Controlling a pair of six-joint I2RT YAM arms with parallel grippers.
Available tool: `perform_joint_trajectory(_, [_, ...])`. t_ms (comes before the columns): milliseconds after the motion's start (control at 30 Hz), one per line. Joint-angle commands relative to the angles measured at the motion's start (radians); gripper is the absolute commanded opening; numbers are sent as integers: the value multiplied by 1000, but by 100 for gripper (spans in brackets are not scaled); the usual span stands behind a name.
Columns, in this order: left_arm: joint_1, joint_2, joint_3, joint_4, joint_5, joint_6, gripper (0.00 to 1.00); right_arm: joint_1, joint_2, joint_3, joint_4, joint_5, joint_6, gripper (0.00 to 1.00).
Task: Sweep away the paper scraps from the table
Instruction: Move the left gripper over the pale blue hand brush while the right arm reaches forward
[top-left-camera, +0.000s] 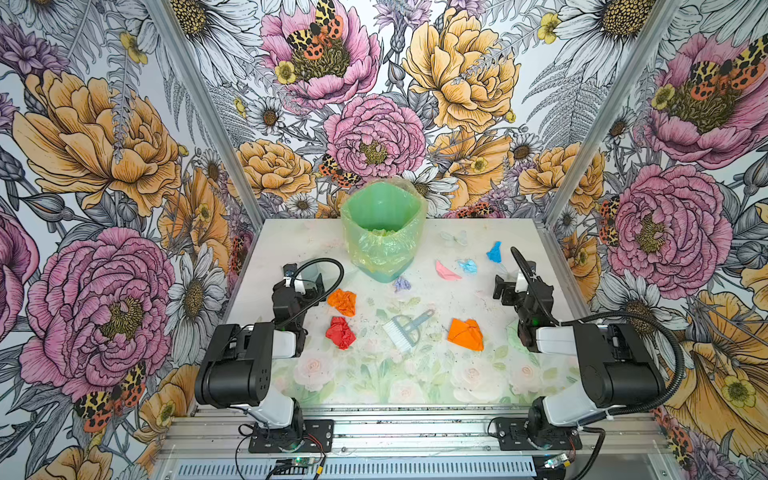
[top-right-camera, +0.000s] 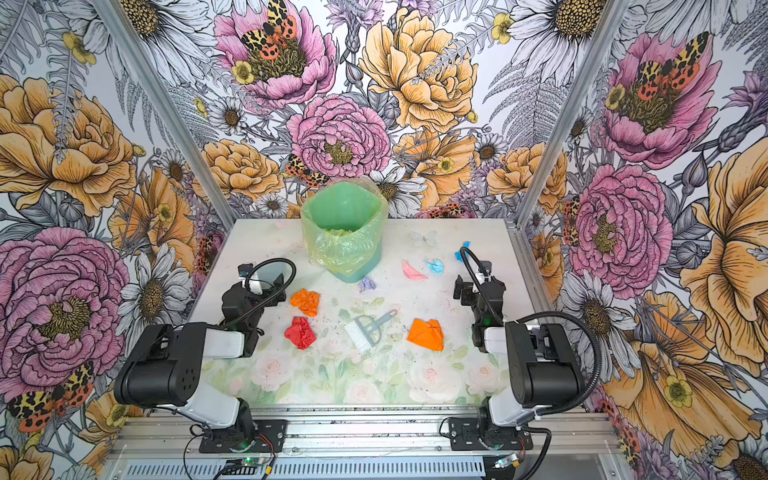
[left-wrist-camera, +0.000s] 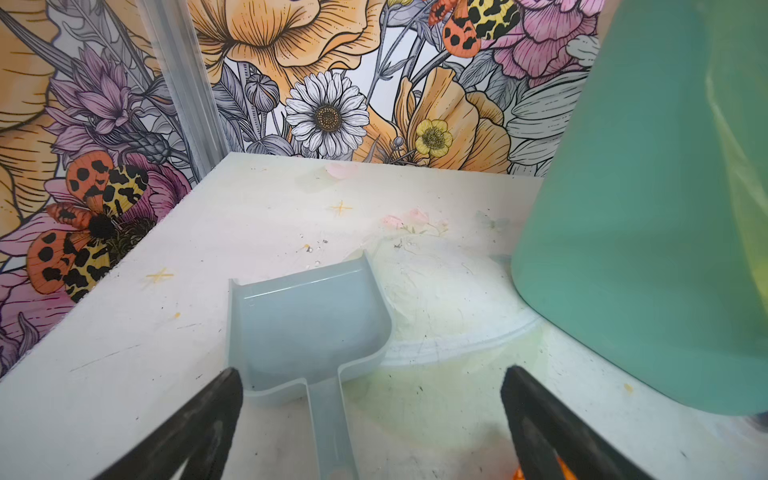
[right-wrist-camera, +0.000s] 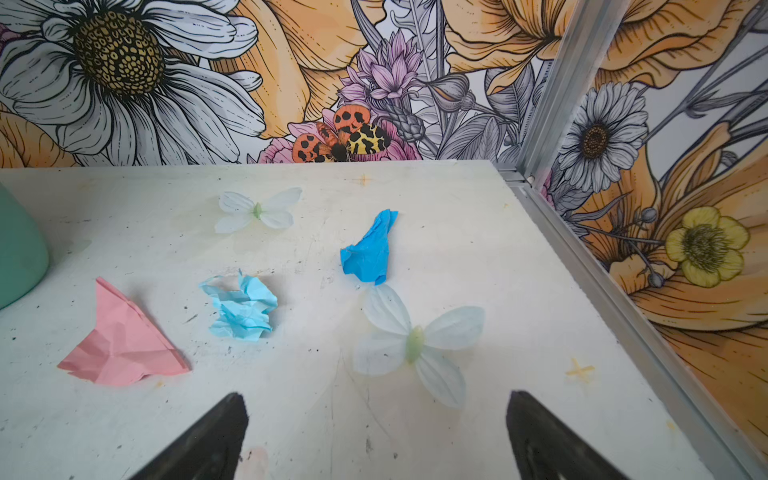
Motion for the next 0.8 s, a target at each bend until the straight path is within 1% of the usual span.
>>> perform_joint_trajectory(0, [-5, -5, 9, 14, -7, 3, 99, 6, 2, -8, 43, 18, -6, 100])
perform_joint_trajectory(267, [-4, -5, 8, 13, -5, 2, 99, 7, -2, -27, 76, 18, -5, 100])
perform_joint_trajectory(367, [-4, -5, 8, 15, -4, 2, 99, 7, -35, -46, 83, -5, -17, 100])
perform_joint_trajectory(433, [-1, -7, 7, 15, 3, 0, 99, 6, -83, -45, 41, -15, -17, 100])
perform_joint_trajectory(500, [4, -6, 1, 30, 58, 14, 99, 5, -143, -26, -61, -30, -18, 100])
perform_joint_trajectory(533, [0, -7, 2, 27, 65, 22, 99, 6, -167, -16, -99, -40, -17, 100])
perform_joint_trajectory(667, [-6, -22, -14, 45, 57, 28, 99, 8, -255, -4, -200, -70, -20, 100])
perform_joint_trajectory(767, [-8, -82, -26, 18, 59, 32, 99, 7, -305, 10, -275, -82, -26, 100])
